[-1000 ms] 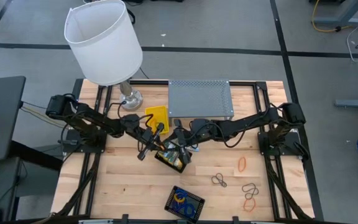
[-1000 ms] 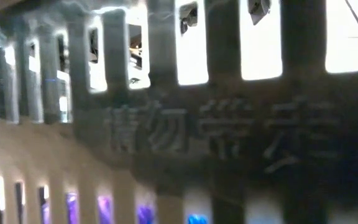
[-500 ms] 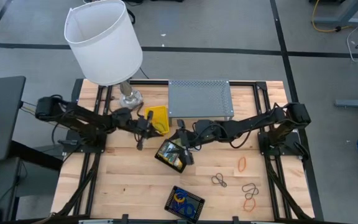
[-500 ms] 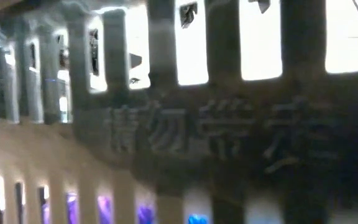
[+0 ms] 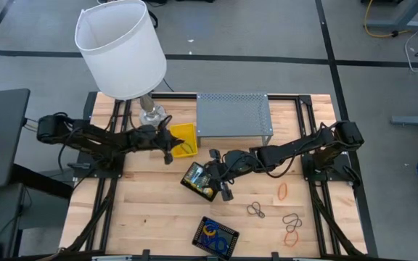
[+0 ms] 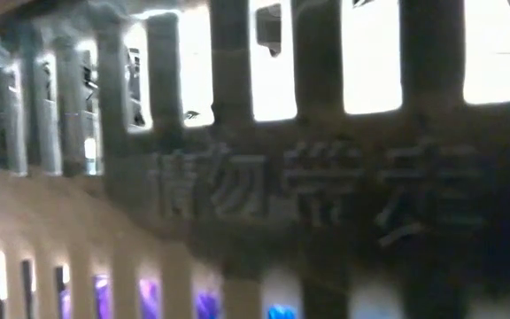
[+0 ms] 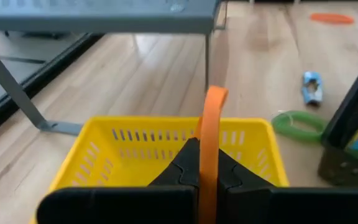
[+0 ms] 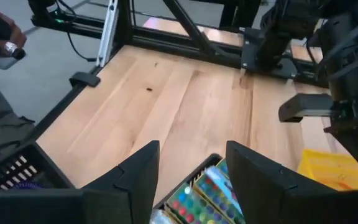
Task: Pick & Place Office Desk Supplies
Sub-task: Put the top left orange rubber band into the yellow bin, then put the left black rubber band into the yellow bin
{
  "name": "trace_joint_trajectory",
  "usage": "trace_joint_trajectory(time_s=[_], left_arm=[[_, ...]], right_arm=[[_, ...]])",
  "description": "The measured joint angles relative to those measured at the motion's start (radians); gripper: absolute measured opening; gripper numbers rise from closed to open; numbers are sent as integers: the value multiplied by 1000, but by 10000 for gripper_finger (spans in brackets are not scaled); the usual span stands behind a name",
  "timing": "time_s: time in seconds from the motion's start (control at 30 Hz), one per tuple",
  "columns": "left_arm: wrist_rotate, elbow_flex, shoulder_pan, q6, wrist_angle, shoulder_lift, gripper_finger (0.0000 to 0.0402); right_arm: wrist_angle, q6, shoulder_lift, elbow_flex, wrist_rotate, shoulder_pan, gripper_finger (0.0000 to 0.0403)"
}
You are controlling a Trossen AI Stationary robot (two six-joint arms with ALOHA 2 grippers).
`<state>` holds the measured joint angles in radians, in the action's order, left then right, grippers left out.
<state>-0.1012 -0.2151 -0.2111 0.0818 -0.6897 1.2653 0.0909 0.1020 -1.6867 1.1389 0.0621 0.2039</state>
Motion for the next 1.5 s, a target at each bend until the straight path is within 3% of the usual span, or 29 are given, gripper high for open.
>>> trace_joint_trajectory(time_s=[0.2,0.37,0.67,0.87,1.1,1.5], left_arm=[[-33,-27,0,-32,8,56,7],[-37,-46,0,-47,9,79,46],[-22,-66,1,-67,47,79,185],[45,-66,2,-59,53,74,271],[157,-66,2,4,26,37,278],[526,-65,2,-42,-32,-152,267]], right_arm=[[-11,-11,0,0,-1,3,192],[-14,-13,0,0,-1,3,192],[-26,-12,0,0,0,3,192],[-66,-28,0,0,0,3,192],[-266,-132,0,0,2,28,192],[-680,-467,-1,0,10,195,192]])
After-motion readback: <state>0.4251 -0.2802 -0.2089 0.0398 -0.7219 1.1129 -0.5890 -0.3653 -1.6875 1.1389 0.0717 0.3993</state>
